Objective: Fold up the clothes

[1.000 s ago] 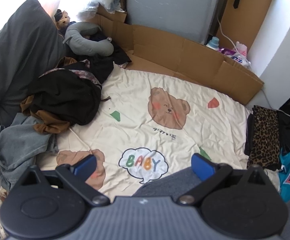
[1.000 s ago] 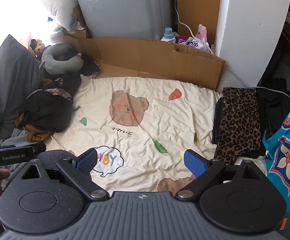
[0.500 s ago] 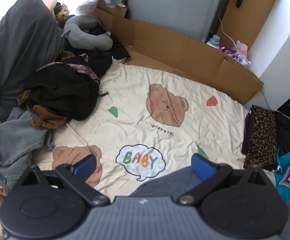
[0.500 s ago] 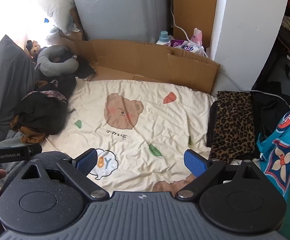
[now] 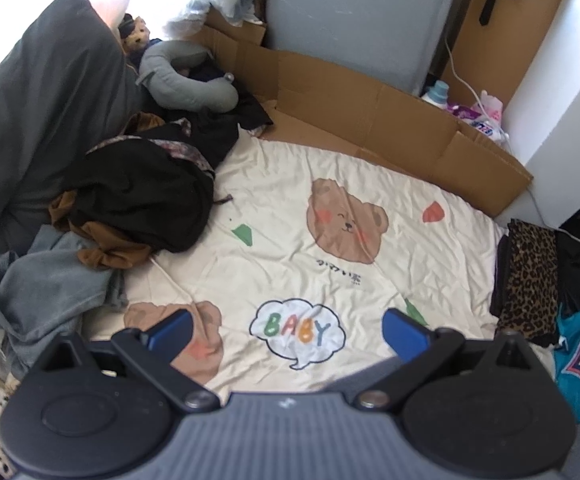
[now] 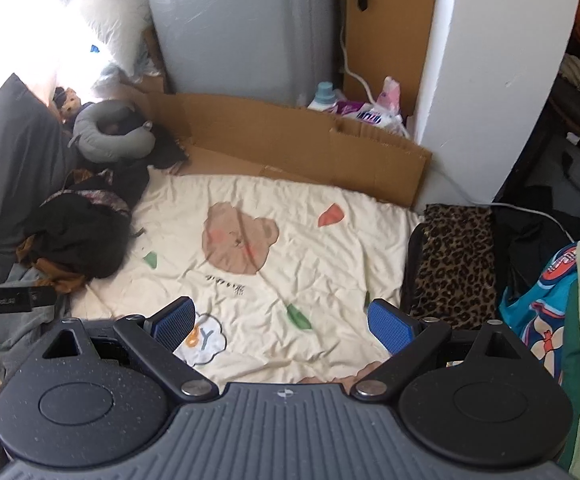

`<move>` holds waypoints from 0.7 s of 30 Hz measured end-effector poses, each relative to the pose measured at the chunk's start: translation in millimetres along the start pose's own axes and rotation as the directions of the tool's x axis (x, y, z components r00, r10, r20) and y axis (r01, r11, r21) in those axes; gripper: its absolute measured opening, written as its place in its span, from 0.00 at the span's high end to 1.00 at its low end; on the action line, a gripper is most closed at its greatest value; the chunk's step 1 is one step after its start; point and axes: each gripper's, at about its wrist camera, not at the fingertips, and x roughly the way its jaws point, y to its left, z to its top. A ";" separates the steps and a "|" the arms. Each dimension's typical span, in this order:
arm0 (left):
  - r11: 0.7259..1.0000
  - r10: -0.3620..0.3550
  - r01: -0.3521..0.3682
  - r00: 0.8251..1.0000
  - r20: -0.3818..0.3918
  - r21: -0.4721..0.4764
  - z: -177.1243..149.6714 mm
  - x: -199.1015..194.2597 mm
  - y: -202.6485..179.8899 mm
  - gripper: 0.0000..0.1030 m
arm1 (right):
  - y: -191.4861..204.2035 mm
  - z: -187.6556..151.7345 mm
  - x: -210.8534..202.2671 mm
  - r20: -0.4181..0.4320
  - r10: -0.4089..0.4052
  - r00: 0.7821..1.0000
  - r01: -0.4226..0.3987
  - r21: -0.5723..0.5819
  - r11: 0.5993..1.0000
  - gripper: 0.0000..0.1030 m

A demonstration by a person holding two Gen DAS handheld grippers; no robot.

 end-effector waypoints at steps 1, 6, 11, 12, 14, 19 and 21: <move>1.000 -0.001 0.001 1.000 0.003 0.000 1.8 -1.4 2.0 0.01 | -0.8 1.6 -1.2 0.005 0.001 1.000 -0.001 0.005 1.000 0.06; 1.000 0.014 -0.014 1.000 0.018 -0.008 9.1 -5.5 14.5 0.02 | -2.5 8.7 -2.2 0.018 -0.001 1.000 0.001 0.011 1.000 0.06; 0.999 0.023 -0.023 0.999 0.029 -0.025 17.3 -8.0 32.1 0.03 | 0.0 17.3 -0.1 0.025 0.016 1.000 -0.016 0.008 1.000 0.06; 0.999 0.026 -0.025 0.999 0.033 -0.029 18.9 -8.6 36.0 0.03 | 0.7 19.1 0.4 0.027 0.019 0.999 -0.019 0.007 1.000 0.06; 0.999 0.026 -0.025 0.999 0.036 -0.044 23.2 -8.3 44.1 0.03 | 1.3 24.3 2.2 0.029 0.028 0.999 -0.028 0.008 1.000 0.06; 0.996 0.049 -0.046 0.998 0.044 -0.070 34.4 -5.4 61.6 0.06 | 3.1 35.7 11.8 0.028 0.041 0.999 -0.041 0.004 0.999 0.06; 0.995 0.064 -0.060 0.997 0.046 -0.079 38.3 -3.7 67.7 0.07 | 4.5 39.5 17.0 0.024 0.037 0.999 -0.037 -0.001 0.999 0.06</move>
